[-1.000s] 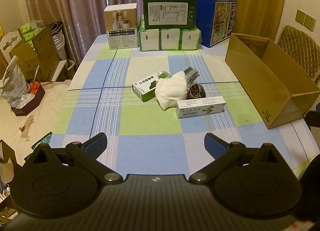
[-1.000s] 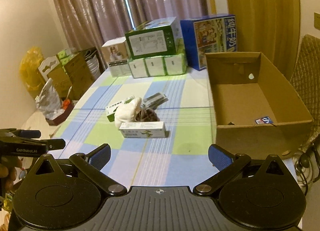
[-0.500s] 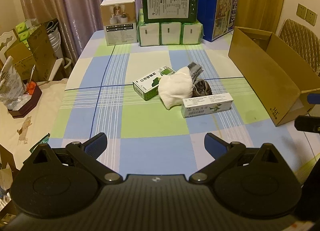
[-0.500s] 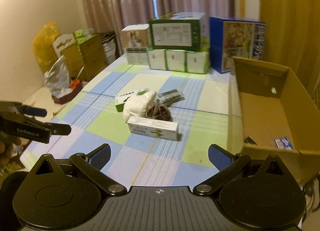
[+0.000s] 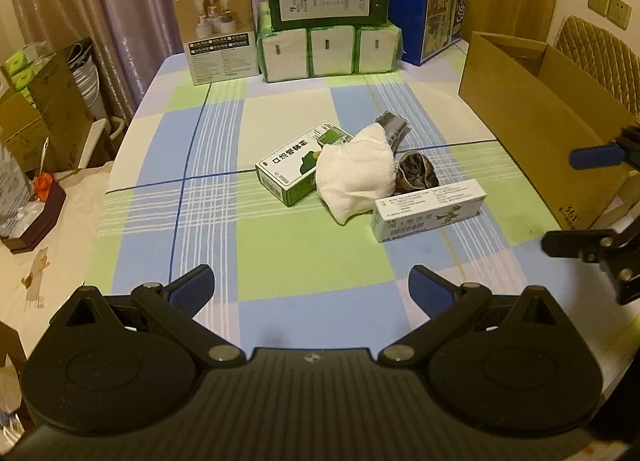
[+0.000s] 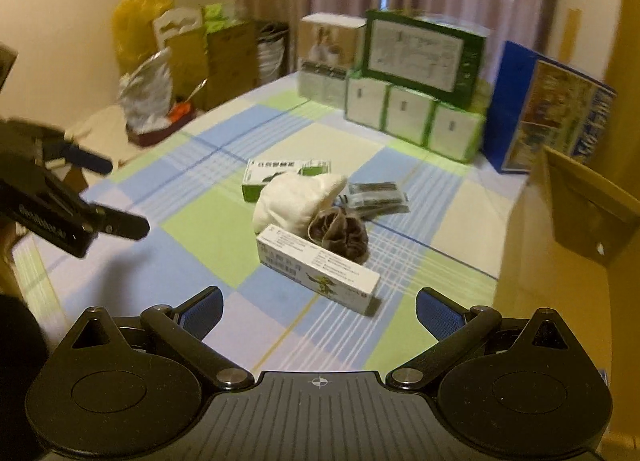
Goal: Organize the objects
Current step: 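Grasp the long white medicine box with the right tool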
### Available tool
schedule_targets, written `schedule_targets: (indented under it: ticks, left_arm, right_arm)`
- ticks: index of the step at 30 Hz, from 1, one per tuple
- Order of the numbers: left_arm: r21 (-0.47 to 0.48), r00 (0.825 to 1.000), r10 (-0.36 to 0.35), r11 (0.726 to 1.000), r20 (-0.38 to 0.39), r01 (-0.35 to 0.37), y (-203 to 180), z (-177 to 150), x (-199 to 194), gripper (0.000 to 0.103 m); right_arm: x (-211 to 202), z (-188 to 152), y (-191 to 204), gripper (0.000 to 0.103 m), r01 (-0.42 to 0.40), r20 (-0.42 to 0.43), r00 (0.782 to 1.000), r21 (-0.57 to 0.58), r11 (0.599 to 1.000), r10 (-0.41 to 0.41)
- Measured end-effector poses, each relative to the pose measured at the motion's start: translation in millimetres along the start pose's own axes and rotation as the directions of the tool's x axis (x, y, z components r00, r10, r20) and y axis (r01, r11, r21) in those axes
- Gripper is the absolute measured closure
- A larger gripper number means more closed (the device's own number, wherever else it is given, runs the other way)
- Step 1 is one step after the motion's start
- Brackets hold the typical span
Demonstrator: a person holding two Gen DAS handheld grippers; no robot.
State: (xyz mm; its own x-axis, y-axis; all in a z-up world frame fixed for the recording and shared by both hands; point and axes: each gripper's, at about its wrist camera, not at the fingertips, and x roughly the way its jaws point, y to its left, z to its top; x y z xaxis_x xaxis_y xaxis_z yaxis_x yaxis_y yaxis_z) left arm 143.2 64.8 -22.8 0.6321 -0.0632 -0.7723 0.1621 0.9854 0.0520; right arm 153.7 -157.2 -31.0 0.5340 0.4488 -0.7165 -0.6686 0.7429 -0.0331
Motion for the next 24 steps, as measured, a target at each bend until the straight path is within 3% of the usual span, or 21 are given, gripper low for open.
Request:
schedule_targets:
  ticks: [5, 9, 19, 22, 24]
  left_arm:
    - [0.026, 1.0, -0.01, 1.0, -0.008, 0.011, 4, 7, 21, 0.001]
    - [0.044, 1.0, -0.021, 0.999, -0.016, 0.022, 8, 11, 41, 0.002]
    - [0.032, 0.998, -0.043, 0.998, -0.042, 0.045, 11, 16, 74, 0.002]
    - [0.028, 0.998, -0.049, 0.998, -0.047, 0.05, 11, 15, 79, 0.002]
    - [0.029, 0.997, -0.052, 0.998, -0.05, 0.053, 11, 14, 81, 0.002]
  right_arm:
    - [38, 8, -5, 0.004, -0.025, -0.039, 0.999, -0.072, 0.997, 0.022]
    - [65, 12, -8, 0.014, -0.051, -0.08, 0.996, -0.123, 0.991, 0.041]
    - [119, 22, -21, 0.027, -0.082, -0.159, 0.986, -0.189, 0.979, 0.052]
    - [130, 20, -23, 0.04, -0.082, -0.2, 0.979, -0.207, 0.975, 0.04]
    - [130, 19, -24, 0.055, -0.084, -0.216, 0.976, -0.197, 0.977, 0.041]
